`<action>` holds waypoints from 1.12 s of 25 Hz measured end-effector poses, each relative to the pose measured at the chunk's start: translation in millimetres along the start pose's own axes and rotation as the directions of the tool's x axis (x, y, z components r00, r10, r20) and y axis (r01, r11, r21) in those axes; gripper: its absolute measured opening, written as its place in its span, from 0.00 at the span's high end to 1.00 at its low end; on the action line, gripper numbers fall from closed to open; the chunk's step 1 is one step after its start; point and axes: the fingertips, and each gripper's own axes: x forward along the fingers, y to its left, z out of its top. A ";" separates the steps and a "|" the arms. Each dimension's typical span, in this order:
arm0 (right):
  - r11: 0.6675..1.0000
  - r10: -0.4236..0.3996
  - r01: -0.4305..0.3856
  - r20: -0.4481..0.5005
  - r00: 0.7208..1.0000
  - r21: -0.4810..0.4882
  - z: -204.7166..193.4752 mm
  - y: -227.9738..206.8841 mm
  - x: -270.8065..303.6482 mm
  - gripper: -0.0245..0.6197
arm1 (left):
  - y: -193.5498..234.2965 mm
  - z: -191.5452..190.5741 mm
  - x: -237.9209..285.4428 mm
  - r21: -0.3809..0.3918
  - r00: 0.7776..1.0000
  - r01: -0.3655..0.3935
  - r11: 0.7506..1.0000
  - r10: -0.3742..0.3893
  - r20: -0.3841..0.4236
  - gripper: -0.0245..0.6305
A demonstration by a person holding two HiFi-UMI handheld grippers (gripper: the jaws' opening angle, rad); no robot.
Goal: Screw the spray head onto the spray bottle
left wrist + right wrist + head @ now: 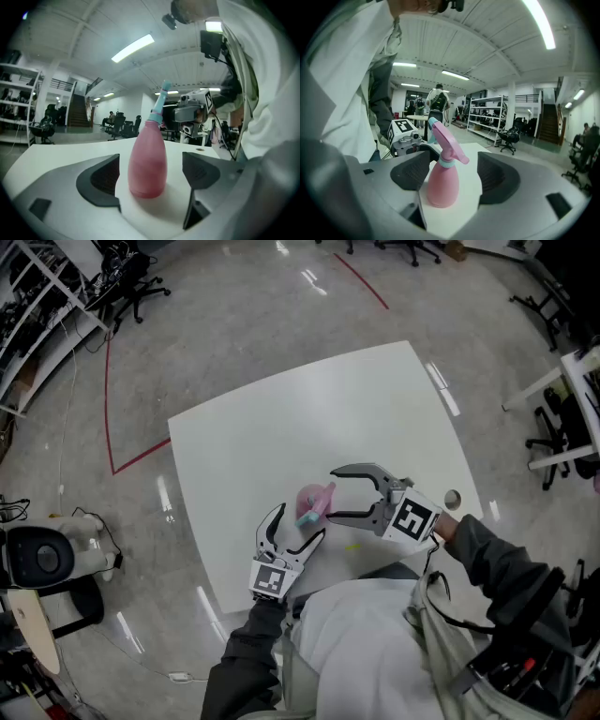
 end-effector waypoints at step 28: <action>0.944 -0.248 0.250 -0.039 0.968 0.216 32.8 1.1 23.8 0.78 | -0.4 24.8 68.8 0.213 0.997 0.069 0.975 -0.075 0.019 0.34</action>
